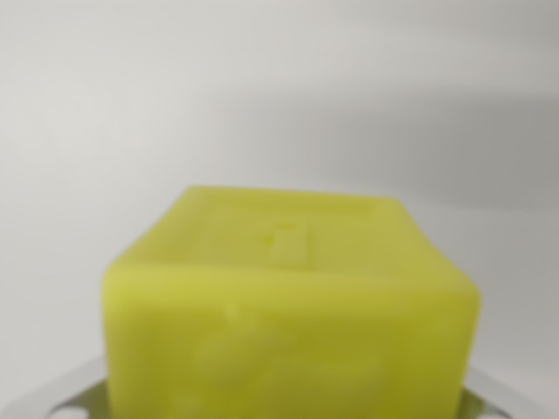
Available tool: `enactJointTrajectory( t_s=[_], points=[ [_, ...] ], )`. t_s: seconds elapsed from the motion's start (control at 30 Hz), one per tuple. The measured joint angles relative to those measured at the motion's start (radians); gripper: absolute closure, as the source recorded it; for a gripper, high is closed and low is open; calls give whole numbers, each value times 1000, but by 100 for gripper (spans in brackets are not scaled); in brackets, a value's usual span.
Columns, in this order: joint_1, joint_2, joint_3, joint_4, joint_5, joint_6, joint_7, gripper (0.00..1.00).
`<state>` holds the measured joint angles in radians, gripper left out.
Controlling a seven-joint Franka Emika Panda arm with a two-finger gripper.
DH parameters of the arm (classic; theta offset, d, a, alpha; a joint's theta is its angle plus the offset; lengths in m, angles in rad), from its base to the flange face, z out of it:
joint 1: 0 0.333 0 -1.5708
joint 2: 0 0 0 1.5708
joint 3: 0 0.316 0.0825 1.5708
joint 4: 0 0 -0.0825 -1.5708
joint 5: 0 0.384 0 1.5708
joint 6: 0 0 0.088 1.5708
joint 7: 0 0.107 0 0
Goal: Pick yellow cube
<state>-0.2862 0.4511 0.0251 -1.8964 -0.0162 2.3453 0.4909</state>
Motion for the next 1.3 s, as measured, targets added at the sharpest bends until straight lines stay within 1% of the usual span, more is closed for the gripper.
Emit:
enactJointTrajectory(
  t_s=[0.63, 1.3],
  points=[
    [0, -73, 0, 23, 4, -96, -2, 100],
    [1, -135, 0, 68, 6, -203, -4, 100]
  ],
)
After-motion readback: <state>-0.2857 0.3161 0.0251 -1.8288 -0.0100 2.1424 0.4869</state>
